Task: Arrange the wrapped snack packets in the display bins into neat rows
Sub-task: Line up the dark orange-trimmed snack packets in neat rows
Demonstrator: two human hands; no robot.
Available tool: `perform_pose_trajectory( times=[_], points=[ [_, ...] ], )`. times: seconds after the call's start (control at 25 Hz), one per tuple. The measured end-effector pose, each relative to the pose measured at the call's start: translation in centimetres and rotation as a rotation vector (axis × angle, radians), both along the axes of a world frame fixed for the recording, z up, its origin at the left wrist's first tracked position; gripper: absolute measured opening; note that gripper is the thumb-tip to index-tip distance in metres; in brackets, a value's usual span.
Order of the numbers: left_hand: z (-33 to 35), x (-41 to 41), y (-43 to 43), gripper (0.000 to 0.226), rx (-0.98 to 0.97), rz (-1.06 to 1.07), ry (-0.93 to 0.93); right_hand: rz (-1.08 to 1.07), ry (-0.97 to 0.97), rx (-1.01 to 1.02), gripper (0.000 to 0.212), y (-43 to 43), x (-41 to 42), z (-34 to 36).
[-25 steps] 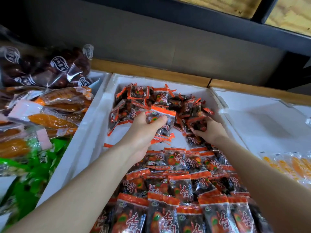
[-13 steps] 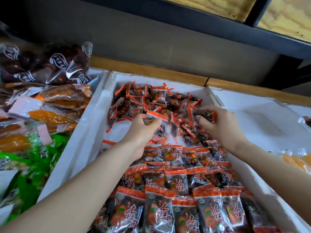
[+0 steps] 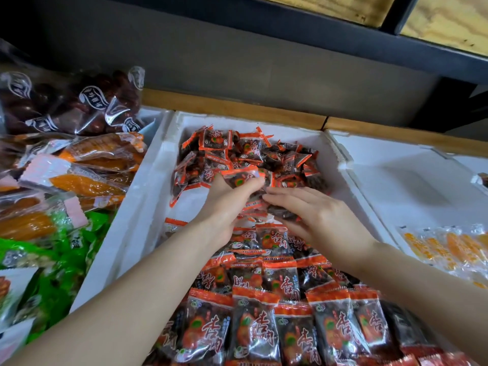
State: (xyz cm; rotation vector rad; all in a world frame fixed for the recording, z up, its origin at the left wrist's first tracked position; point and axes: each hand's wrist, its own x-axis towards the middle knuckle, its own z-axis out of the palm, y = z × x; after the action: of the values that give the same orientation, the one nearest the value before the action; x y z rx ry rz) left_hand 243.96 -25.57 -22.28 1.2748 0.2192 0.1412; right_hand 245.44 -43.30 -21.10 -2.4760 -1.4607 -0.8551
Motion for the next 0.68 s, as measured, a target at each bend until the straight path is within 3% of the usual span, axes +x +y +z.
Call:
perform_pose_trajectory(
  times=[0.16, 0.28, 0.4, 0.52, 0.68],
  points=[
    [0.4, 0.1, 0.3, 0.057, -0.048, -0.009, -0.033, -0.156, 0.201, 0.306, 0.039, -0.2, 0.4, 0.5],
    [0.2, 0.0, 0.2, 0.043, -0.023, -0.019, -0.044, -0.208, 0.216, 0.424, 0.040, 0.2, 0.9, 0.9],
    [0.2, -0.3, -0.6, 0.029, 0.009, -0.058, -0.084, -0.149, 0.316, 0.312, 0.060, 1.8, -0.2, 0.5],
    [0.7, -0.8, -0.9, 0.035, -0.019, -0.061, -0.054, -0.068, 0.490, 0.185, 0.085, 3.2, -1.3, -0.2],
    [1.4, -1.2, -0.4, 0.045, -0.019, -0.066, -0.005, -0.142, 0.654, 0.143, 0.078, 3.4, -1.6, 0.8]
  ],
)
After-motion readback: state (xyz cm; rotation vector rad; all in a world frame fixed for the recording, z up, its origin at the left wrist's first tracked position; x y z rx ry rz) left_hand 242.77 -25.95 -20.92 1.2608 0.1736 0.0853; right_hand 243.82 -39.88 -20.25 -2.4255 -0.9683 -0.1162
